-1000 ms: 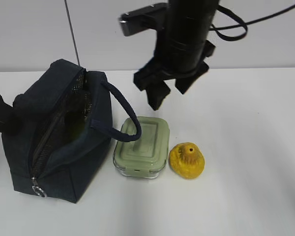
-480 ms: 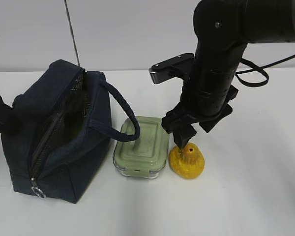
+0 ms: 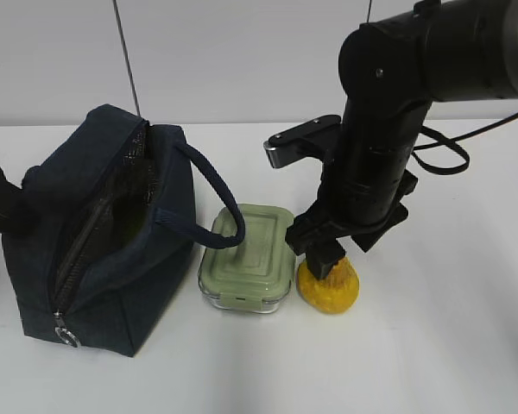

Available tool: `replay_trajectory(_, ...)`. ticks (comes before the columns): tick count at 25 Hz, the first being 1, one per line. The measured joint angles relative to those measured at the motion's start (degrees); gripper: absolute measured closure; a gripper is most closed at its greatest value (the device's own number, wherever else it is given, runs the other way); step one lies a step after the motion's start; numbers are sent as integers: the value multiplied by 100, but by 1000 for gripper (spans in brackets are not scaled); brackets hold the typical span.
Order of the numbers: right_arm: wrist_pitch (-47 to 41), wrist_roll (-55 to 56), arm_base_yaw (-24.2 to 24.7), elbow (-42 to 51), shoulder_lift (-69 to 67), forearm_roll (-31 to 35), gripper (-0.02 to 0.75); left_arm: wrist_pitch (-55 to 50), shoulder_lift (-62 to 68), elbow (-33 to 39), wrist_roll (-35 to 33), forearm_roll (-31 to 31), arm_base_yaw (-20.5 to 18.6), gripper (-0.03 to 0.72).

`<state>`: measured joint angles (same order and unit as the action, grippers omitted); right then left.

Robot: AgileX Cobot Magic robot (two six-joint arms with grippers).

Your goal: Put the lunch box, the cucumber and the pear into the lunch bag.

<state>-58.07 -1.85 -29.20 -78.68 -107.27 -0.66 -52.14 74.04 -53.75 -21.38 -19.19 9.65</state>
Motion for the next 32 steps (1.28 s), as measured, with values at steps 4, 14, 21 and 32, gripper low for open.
replay_trajectory(4, 151, 0, 0, 40, -197, 66, 183, 5, 0, 0, 0, 0, 0, 686)
replay_trajectory(14, 353, 0, 0, 40, -354, 12, 505, 5, 0, 0, 0, 0, 0, 686)
replay_trajectory(21, 200, 0, 0, 76, 89, -92, 580, 10, 0, 0, 0, 9, 0, 686)
replay_trajectory(32, 712, -1650, -197, -824, 1673, 2160, 589, 26, 0, 0, 0, 13, 0, 686)
